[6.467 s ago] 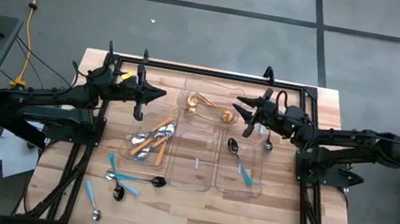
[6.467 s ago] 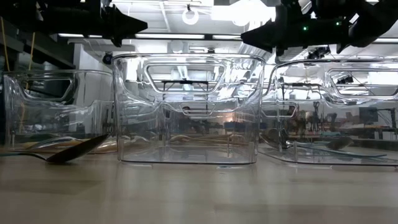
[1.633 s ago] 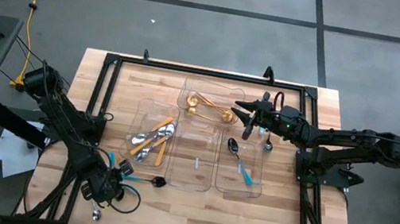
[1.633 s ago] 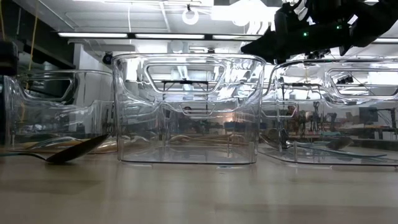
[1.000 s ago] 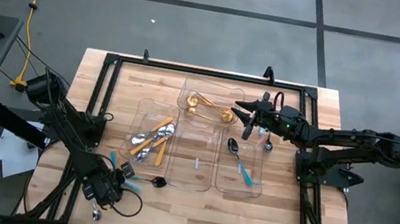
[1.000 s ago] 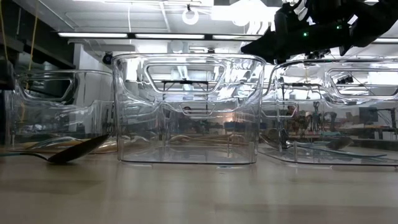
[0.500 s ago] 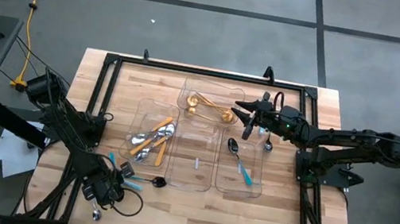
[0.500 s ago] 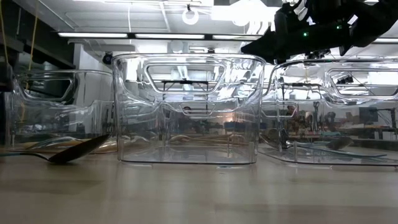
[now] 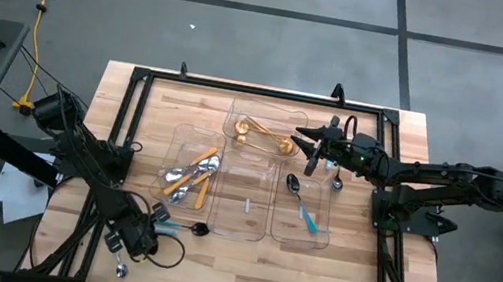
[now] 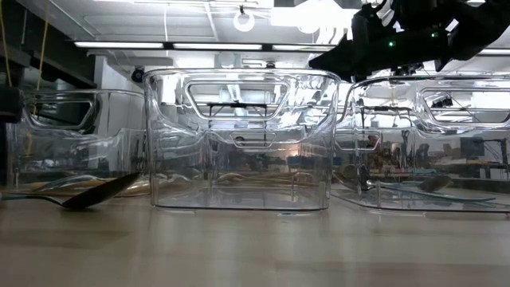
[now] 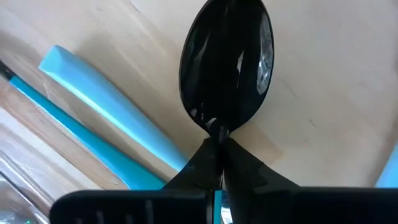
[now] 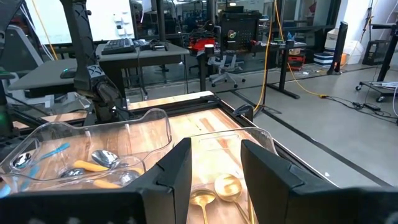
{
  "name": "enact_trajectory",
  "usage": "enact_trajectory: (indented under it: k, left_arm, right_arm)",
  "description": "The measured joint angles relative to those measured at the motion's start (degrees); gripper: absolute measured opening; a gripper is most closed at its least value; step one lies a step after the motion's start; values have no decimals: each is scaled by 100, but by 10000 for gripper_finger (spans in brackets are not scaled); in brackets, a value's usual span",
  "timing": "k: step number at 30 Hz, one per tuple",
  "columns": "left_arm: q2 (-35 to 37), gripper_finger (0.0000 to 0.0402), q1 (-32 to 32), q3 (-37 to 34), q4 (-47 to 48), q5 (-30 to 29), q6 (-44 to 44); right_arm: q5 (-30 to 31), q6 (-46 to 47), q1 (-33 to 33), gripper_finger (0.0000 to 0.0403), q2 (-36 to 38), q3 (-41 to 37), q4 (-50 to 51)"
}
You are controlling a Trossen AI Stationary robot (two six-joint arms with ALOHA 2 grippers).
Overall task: Sort silverware by color (type)
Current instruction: Put the blue spoon into the right transparent bin
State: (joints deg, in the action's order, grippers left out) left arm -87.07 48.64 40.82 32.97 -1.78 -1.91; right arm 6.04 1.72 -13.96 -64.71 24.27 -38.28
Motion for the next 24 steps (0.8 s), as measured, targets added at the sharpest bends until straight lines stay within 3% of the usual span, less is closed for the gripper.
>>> enact_trajectory:
  k: [7, 14, 21, 24]
  left_arm:
    - [291, 2, -23, -17, 9, -98, -147]
    - [1124, 1, -200, 8, -6, -86, -668]
    - [1946, 1, -524, 675, -28, -806, -896]
    - [2262, 1, -755, 1074, -35, -1322, -1665]
  right_arm:
    - [0, -2, 2, 121, 0, 0, 0]
    - [0, -1, 0, 121, 0, 0, 0]
    - [-1, -1, 0, 121, 0, 0, 0]
    - [0, 0, 0, 121, 0, 0, 0]
